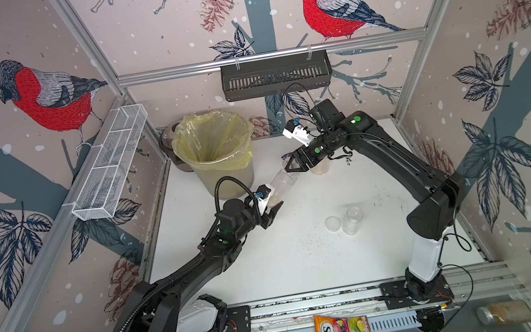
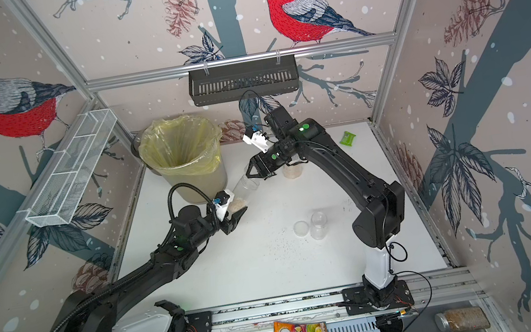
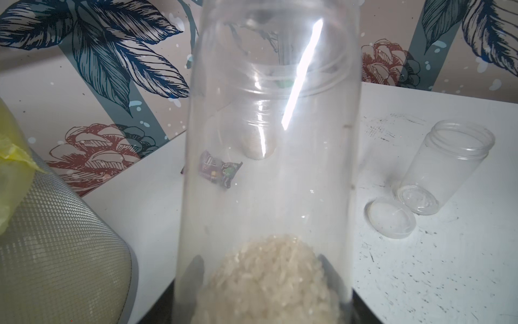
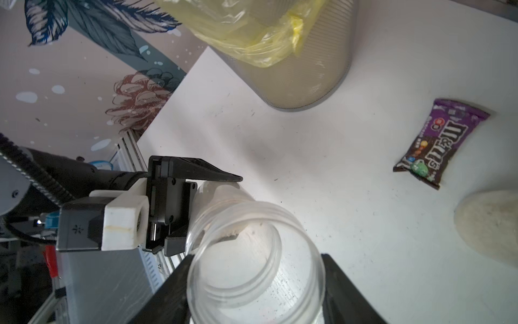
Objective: Empty moldy rice from jars
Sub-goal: Unscrew the lid from the jar, then place the lid at the center of the board.
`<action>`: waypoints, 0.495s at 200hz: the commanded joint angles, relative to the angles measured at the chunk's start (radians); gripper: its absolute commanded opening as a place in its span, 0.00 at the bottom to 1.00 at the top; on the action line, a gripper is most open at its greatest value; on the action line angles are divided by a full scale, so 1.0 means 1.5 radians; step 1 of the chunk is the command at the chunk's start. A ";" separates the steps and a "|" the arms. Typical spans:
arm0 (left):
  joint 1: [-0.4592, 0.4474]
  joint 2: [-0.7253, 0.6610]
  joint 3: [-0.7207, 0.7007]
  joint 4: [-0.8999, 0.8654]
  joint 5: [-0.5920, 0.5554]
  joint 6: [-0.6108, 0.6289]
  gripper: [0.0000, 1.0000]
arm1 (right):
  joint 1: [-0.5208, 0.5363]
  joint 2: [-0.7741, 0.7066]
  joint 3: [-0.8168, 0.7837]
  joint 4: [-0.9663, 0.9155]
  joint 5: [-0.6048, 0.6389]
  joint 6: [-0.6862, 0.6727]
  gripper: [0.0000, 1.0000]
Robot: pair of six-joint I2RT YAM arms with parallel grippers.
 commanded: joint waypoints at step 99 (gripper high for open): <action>0.002 -0.007 -0.003 0.018 0.005 -0.014 0.00 | -0.149 -0.117 -0.210 0.124 -0.015 0.028 0.45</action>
